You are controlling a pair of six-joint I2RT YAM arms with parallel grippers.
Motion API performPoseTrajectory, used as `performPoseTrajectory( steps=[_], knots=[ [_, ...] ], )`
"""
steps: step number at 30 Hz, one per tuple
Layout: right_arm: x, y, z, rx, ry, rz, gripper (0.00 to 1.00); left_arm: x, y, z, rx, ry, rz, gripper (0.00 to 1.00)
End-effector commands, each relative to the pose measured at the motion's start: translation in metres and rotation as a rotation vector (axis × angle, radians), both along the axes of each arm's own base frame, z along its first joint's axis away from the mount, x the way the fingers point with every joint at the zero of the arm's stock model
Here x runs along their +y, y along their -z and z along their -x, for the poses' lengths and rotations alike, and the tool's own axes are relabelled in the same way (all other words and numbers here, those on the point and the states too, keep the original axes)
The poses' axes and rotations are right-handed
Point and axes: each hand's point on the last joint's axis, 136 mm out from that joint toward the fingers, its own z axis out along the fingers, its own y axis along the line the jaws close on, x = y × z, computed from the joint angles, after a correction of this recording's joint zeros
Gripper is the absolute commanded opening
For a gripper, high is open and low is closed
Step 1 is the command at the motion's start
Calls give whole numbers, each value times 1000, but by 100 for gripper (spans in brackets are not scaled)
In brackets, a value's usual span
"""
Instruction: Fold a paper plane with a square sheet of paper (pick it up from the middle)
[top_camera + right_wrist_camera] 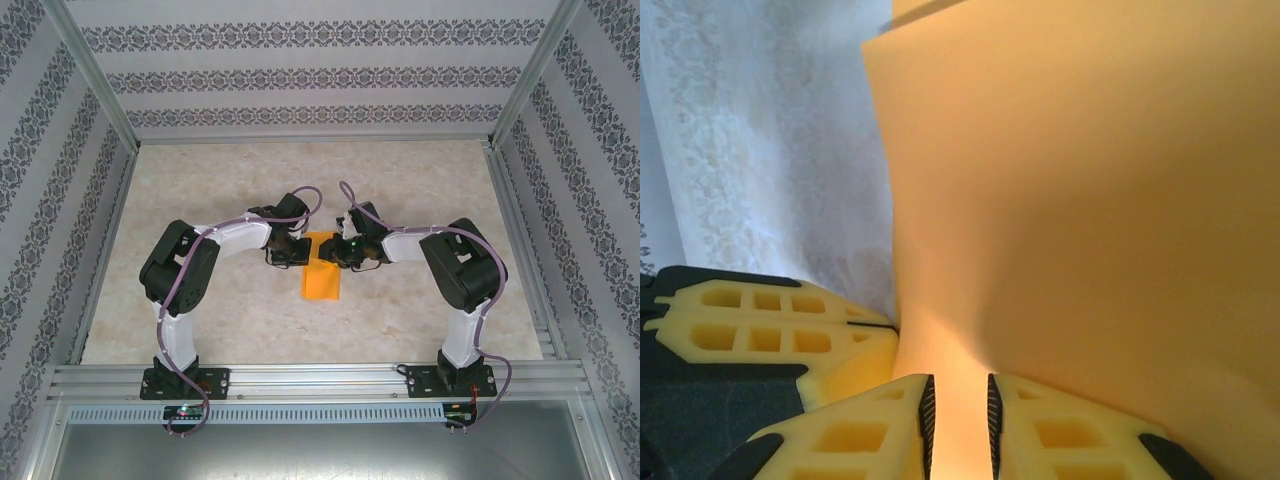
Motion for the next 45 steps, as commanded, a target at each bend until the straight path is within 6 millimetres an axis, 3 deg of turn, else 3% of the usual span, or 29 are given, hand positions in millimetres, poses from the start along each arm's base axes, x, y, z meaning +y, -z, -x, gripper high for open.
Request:
performPoseTrajectory(
  steps=[1, 5, 11, 14, 20, 28, 36, 45],
  knots=[
    [-9, -3, 2, -13, 1, 46, 25, 9, 20, 1, 4, 29, -94, 0],
    [-8, -8, 1, -24, -3, 45, 26, 8, 23, 1, 7, 38, -98, 0],
    [-5, -1, 0, -8, -1, 39, 25, -11, 12, -2, 14, 22, 21, 1],
    [-5, 1, -2, -8, 2, 40, 24, -17, 3, -4, 7, 11, 67, 4],
    [-4, 1, -3, -8, 4, 42, 24, -10, -16, -9, -34, -16, 75, 14],
    [0, 3, -8, -15, 25, 39, 24, -8, -5, 4, 9, -39, 104, 18],
    [3, 3, -9, -14, 33, 41, 23, -2, -19, 3, -13, -73, 157, 27],
    [6, 4, -9, -10, 54, 49, 23, -7, -16, 8, 15, -121, 272, 32]
  ],
)
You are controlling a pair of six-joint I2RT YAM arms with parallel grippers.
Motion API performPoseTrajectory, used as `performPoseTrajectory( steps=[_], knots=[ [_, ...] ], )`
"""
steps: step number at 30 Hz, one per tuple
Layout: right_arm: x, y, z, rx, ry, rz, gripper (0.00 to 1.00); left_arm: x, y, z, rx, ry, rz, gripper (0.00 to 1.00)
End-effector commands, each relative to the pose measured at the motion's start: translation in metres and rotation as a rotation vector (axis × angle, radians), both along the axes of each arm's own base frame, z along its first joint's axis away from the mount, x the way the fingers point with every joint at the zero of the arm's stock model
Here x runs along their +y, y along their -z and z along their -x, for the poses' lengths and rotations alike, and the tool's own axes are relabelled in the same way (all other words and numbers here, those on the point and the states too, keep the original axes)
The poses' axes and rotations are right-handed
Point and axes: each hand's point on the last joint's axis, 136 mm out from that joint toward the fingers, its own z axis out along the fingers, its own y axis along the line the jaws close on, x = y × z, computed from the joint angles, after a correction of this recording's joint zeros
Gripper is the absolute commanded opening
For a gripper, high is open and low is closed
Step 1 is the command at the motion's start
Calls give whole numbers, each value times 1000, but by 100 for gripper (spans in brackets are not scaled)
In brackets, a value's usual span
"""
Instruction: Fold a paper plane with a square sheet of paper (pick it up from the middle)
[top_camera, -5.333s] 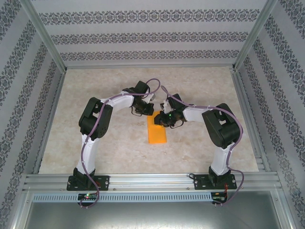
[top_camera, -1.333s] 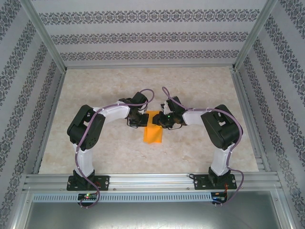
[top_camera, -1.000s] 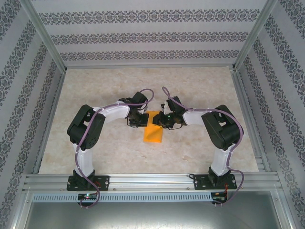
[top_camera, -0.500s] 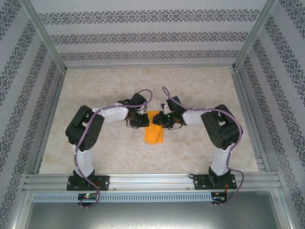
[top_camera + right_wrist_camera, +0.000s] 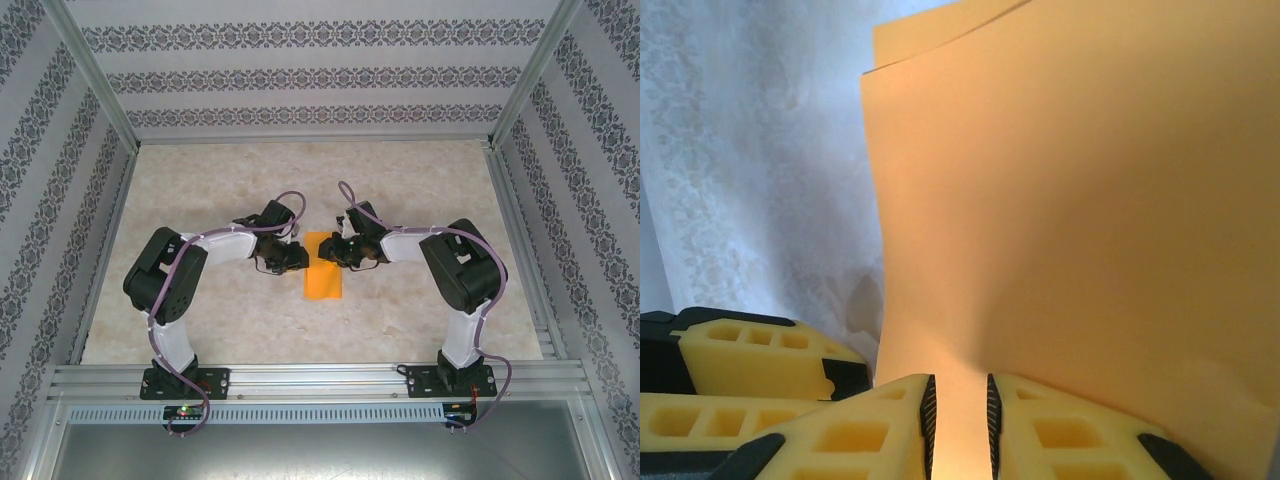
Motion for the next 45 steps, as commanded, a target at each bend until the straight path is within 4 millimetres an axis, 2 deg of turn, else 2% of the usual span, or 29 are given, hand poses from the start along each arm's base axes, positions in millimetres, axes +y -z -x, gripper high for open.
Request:
performPoseTrajectory(
  steps=[1, 15, 19, 33, 45],
  knots=[
    [5, 4, -5, -6, 19, 18, 23, -13, -10, -6, -16, -20, 107, 32],
    [3, 8, -9, 7, 92, 18, 22, -18, -1, -7, 2, -24, 133, 33],
    [3, 10, -10, 15, 116, 4, 22, -14, 4, -6, 3, -17, 102, 33],
    [-5, 22, -8, 28, 139, 45, 21, -4, 13, -9, -2, 18, -9, 20],
    [-10, 21, -7, 16, 107, 71, 21, 4, 10, -19, -40, 64, -130, 20]
  ],
)
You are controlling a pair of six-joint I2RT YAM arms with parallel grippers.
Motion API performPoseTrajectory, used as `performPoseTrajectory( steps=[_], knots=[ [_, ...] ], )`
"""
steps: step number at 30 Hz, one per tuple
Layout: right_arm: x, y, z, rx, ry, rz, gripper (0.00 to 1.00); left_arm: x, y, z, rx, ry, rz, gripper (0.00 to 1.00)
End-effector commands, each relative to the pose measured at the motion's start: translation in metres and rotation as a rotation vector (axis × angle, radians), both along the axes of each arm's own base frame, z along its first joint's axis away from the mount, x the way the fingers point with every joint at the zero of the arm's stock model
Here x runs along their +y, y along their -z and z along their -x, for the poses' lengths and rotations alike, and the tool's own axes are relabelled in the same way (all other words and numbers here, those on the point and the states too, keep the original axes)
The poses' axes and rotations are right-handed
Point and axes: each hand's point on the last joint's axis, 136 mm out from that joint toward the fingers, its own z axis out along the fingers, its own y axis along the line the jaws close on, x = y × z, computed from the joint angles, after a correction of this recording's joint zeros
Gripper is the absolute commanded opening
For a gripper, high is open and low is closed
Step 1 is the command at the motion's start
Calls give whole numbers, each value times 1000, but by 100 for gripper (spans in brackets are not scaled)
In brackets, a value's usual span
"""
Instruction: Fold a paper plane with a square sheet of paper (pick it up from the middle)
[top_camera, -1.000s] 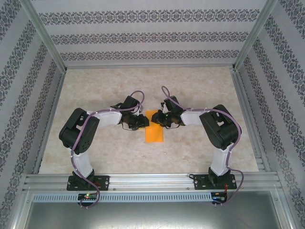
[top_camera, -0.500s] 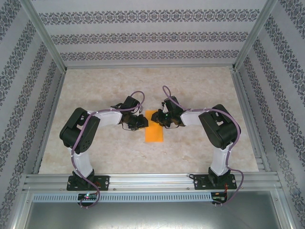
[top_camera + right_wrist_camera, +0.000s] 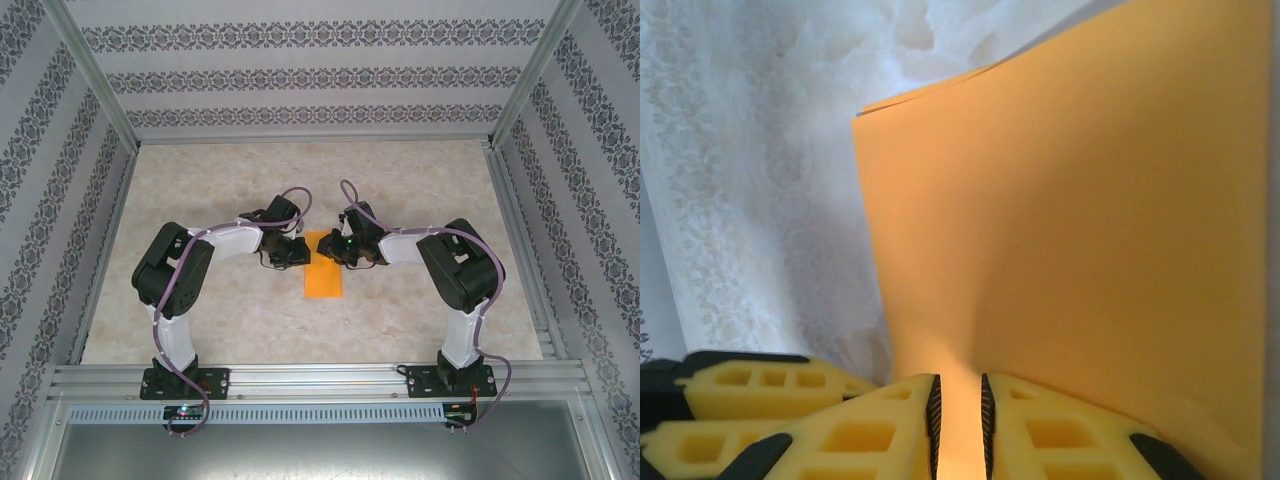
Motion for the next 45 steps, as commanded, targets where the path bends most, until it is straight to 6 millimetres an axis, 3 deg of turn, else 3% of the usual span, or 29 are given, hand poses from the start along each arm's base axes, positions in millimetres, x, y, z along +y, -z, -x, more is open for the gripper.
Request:
performPoseTrajectory(
  steps=[1, 9, 17, 26, 31, 38, 45],
  knots=[
    [-11, 19, 8, 25, -7, 77, 21, 10, 9, 1, -4, 30, -93, 20],
    [-17, 23, 9, 28, -12, 93, 21, 9, -6, -9, -41, 53, -119, 17],
    [-16, 23, 7, 29, -16, 82, 21, -8, -46, -14, -99, 53, -20, 18],
    [-13, 21, 8, 33, -21, 51, 21, -22, -16, -4, -13, 78, 31, 5],
    [-12, 19, 8, 32, -24, 42, 21, -25, -6, -5, 6, 94, 28, 4],
    [-11, 18, 7, 30, -25, 37, 21, -18, 9, -6, 18, 104, -26, 2],
    [-10, 2, 0, -3, -24, 5, 24, 0, 31, -1, 34, 122, -134, 2]
  ],
)
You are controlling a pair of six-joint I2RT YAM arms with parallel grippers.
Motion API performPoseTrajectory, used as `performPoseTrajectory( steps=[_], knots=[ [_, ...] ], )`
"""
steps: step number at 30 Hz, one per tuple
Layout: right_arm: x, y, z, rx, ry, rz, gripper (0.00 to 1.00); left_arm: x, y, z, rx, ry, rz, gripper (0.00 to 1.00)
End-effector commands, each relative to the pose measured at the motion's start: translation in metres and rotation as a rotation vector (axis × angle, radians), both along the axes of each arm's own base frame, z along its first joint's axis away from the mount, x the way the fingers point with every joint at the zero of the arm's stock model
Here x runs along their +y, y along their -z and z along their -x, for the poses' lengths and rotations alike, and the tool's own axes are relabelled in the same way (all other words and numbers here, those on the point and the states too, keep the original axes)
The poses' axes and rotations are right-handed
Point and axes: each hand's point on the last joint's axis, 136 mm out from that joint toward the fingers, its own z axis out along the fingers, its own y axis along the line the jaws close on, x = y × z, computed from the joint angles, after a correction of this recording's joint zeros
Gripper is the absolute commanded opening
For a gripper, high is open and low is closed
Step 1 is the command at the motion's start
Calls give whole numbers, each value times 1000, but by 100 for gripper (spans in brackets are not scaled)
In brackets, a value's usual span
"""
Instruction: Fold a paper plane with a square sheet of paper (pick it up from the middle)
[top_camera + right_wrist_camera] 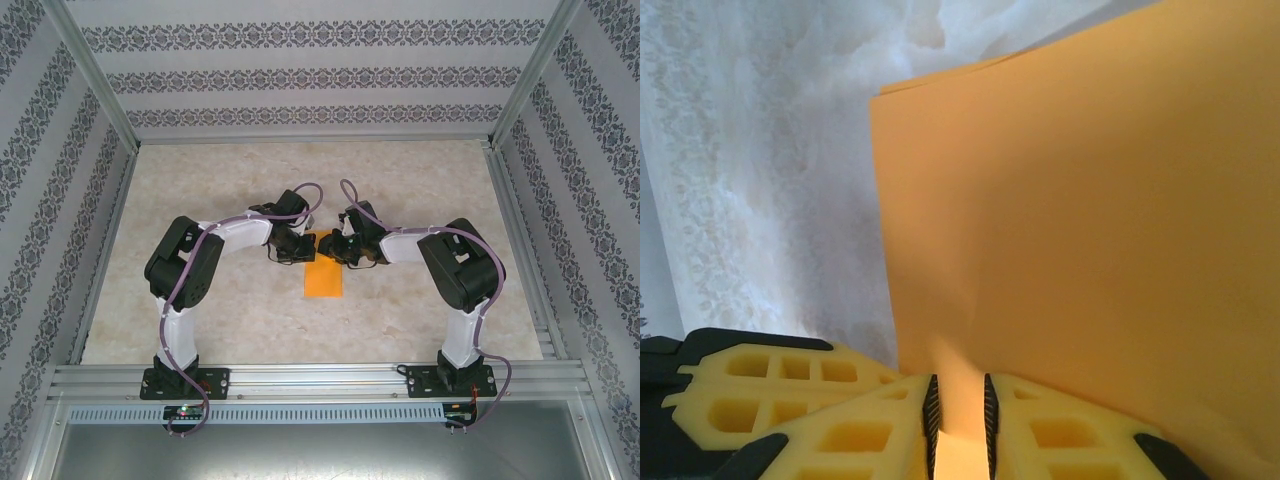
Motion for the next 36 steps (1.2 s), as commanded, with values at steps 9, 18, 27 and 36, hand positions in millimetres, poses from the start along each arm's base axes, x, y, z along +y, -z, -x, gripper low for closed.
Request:
performPoseTrajectory(
  steps=[9, 18, 27, 36],
  knots=[
    [-9, -23, -12, -27, 27, -53, 25, 42, 60, 19, 48, 54, -261, 1],
    [-37, 15, -11, 23, 42, 42, 21, 57, 74, 25, 55, 84, -348, 1],
    [-71, 28, -21, 19, 76, 138, 20, 71, 87, 31, 60, 101, -419, 0],
    [-61, -22, -40, -84, 60, 82, 18, 67, 86, 31, 63, 105, -395, 0]
  ],
)
